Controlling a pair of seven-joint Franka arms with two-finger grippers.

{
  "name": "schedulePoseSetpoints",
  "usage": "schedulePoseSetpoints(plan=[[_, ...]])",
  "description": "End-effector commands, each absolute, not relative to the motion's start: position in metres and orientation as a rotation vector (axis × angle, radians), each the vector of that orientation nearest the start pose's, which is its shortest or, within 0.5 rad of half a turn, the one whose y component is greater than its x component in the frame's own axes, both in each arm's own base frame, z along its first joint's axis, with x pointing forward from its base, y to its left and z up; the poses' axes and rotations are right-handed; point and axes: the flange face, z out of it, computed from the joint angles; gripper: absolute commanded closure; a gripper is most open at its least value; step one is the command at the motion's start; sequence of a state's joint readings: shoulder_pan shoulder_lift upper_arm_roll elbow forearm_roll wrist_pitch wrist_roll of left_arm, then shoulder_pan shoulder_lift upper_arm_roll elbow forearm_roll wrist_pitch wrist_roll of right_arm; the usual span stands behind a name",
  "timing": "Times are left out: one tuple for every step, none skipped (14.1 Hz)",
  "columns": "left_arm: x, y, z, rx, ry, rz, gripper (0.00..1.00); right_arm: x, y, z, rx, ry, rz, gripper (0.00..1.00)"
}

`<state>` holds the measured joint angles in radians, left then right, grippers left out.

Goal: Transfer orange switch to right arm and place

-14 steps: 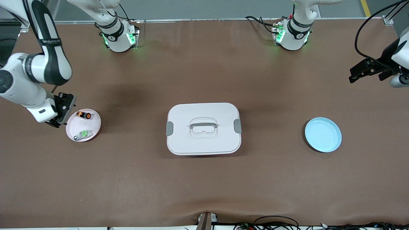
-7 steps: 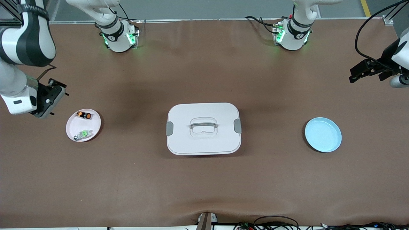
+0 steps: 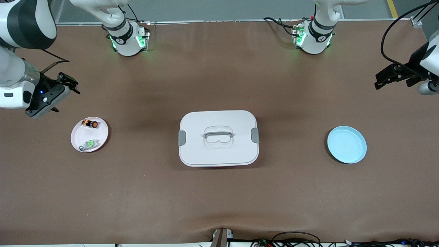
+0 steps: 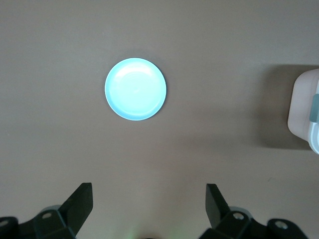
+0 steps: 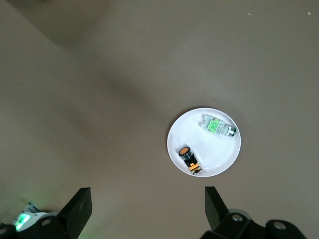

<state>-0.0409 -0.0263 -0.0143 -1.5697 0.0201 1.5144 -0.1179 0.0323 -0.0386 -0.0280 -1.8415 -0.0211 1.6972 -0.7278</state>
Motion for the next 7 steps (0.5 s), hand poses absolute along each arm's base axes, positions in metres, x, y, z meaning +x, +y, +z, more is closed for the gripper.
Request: schedulePoseSetpoints(plan=[[0.534,-0.025,0.642,-3.130,-0.066,0.033,0.00,0.538,0.008,0.540,-2.955,-0.975,0.191,0.00],[0.533,-0.025,0.643,-3.130,-0.059,0.035,0.00,0.538,0.008,0.540,-2.973,-0.923,0.192,0.00],[0.532,-0.025,0.643,-3.130,-0.047,0.042,0.00,0.540,0.005,0.544,-2.987,-0.892,0.178,0.00],[0.532,-0.025,0.642,-3.130,-0.046,0.045,0.00,0.542,0.002,0.550,-2.989,-0.868,0.163,0.00],[0.532,-0.025,0.643,-3.125,-0.049,0.042,0.00,0.541,0.001,0.557,-2.980,-0.848,0.166,0.00],[0.532,-0.025,0.643,-3.122,-0.047,0.048,0.00,0.542,0.000,0.565,-2.987,-0.819,0.166,0.00],[0.532,-0.025,0.643,-3.122,-0.045,0.048,0.00,0.543,0.000,0.569,-3.002,-0.769,0.171,0.00]])
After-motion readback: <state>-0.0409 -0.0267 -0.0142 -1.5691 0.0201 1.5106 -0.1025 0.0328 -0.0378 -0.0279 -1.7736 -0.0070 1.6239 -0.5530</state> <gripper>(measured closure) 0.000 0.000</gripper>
